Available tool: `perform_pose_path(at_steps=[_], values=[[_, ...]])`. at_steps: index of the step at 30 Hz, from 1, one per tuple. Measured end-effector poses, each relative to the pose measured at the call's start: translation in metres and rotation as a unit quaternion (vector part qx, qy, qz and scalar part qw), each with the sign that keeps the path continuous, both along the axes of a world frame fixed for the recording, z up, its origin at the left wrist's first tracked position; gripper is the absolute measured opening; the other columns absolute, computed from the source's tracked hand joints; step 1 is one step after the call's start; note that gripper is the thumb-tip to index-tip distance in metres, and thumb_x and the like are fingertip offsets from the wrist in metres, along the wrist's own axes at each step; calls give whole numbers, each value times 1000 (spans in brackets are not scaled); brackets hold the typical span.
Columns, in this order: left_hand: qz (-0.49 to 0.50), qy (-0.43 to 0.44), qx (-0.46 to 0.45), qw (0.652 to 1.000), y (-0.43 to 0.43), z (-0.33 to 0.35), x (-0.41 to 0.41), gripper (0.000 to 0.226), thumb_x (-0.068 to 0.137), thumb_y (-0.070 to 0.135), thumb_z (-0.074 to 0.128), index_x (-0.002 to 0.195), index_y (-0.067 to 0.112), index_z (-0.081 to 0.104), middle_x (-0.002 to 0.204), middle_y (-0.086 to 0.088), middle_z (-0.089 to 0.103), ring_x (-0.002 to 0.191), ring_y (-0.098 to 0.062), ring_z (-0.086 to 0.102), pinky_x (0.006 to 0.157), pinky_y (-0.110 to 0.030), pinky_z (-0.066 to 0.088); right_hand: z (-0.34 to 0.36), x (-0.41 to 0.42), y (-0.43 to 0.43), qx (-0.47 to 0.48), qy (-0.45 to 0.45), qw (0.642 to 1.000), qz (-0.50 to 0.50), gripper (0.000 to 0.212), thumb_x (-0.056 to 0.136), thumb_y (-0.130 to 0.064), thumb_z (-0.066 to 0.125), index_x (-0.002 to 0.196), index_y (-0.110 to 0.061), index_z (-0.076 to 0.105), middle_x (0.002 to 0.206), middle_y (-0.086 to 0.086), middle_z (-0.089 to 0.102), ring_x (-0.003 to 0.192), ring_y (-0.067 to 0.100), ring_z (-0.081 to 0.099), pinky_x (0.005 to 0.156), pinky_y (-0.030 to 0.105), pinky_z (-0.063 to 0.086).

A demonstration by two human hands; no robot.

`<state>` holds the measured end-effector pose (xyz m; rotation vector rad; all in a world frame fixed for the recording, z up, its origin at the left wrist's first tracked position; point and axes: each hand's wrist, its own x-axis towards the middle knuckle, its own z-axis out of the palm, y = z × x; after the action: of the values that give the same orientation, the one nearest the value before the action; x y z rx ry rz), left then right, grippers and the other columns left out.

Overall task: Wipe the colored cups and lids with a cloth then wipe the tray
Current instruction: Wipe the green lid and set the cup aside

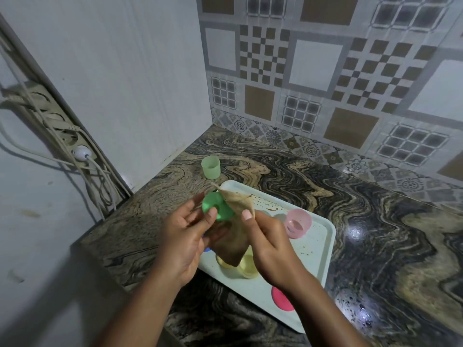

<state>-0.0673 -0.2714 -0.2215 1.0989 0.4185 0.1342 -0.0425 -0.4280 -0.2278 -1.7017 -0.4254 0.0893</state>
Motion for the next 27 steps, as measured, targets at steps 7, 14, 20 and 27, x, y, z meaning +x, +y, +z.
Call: perform_pose_path(at_steps=[7, 14, 20, 27], values=[[11, 12, 15, 1000, 2, -2, -4, 27, 96, 11, 55, 112, 23, 73, 107, -2, 77, 89, -11, 72, 63, -20, 57, -5, -13, 2, -121, -153, 980, 46, 39, 108, -25, 42, 143, -22, 57, 152, -11, 48, 128, 5, 58, 105, 10, 39], [-3, 17, -8, 1000, 6, -2, -6, 30, 82, 11, 63, 111, 14, 73, 107, -8, 74, 77, -18, 56, 51, -21, 48, -12, 9, -1, -168, -167, 971, -6, 38, 106, -21, 44, 138, -9, 60, 150, -1, 52, 137, 10, 51, 107, 15, 42], [20, 48, 22, 998, 14, -7, 0, 18, 93, 10, 62, 106, 19, 71, 106, -12, 71, 89, -22, 64, 50, -24, 53, -12, 16, -4, -107, 18, 992, -64, 42, 103, -37, 44, 66, -19, 42, 52, -7, 43, 51, 5, 41, 55, 37, 33], [6, 11, 53, 999, 7, -4, 2, 32, 85, 21, 66, 117, 22, 71, 115, -1, 75, 100, -15, 72, 62, -27, 57, -6, -2, 8, -11, 24, 999, -35, 47, 105, -34, 44, 62, -15, 46, 54, -9, 48, 55, 6, 44, 55, 28, 40]])
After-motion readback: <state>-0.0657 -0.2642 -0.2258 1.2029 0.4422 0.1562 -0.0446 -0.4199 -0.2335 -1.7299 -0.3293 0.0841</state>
